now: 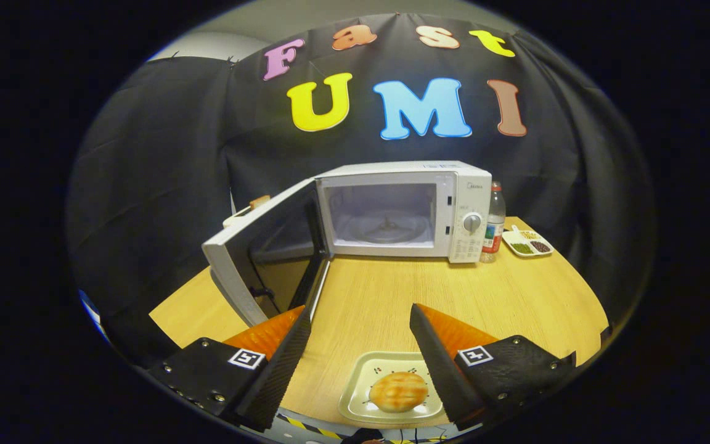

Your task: Open the microwave, put the food inside, and close the microwave door.

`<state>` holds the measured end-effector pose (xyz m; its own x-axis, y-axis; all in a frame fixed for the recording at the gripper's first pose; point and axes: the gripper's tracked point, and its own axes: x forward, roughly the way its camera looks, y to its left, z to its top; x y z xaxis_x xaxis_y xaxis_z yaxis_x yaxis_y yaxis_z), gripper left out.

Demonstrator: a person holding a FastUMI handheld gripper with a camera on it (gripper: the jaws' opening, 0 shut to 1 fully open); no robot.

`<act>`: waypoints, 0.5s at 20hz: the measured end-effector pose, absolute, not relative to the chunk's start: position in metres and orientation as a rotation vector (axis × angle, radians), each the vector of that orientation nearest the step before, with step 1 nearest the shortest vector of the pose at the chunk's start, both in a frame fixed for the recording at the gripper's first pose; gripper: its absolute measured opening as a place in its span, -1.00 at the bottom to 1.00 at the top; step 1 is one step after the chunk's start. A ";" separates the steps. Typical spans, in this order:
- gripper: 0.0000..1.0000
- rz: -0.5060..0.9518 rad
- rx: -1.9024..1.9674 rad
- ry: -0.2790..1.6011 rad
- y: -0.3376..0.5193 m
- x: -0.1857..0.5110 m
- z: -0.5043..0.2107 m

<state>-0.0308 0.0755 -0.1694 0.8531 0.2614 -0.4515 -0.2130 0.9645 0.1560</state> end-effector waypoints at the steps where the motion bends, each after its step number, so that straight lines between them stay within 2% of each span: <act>1: 0.96 0.244 0.099 0.512 0.071 -0.031 -0.179; 10: 0.96 0.214 0.037 0.751 0.050 -0.043 -0.261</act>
<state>-0.0430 0.0504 -0.2607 0.7104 0.2064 -0.6729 -0.1800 0.9775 0.1098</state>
